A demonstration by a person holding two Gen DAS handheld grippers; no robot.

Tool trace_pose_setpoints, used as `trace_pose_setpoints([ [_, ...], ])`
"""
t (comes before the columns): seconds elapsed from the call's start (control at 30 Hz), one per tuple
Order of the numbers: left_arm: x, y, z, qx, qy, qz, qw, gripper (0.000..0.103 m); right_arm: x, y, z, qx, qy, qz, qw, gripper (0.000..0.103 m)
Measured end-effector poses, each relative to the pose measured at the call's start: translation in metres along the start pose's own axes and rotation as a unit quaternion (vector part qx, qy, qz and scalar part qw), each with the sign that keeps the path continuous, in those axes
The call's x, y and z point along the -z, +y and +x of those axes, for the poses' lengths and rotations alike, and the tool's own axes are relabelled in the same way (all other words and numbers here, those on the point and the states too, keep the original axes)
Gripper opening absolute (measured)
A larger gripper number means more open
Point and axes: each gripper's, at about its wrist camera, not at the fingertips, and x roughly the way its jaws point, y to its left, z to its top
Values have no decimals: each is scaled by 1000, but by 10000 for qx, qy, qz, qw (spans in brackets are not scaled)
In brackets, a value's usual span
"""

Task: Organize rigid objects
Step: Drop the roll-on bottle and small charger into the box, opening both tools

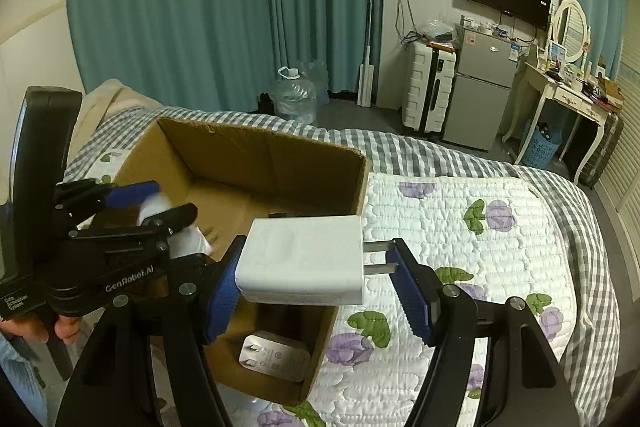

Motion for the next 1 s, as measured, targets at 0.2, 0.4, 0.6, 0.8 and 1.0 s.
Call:
trace_pose_setpoints([
  [0.2,-7,13,-46,-153,-372,-116,9991,63,-7,8,-28,6,-154,-52,9999,69],
  [0.4,-7,33,-81,-362,-745,-173,9964,67,-19,24,-48,-40,-335,-208,9992,69],
  [0.6,-7,53,-75,-536,-830,-234,9948,68,-31,44,-20,-174,-224,-339,9990,69],
  [0.8,-3,62,-48,-619,-749,-224,9950,68,-30,60,46,-280,183,-382,9987,69],
  [1.0,4,69,-33,-611,-714,-302,9951,68,-24,66,87,-406,354,-368,9979,86],
])
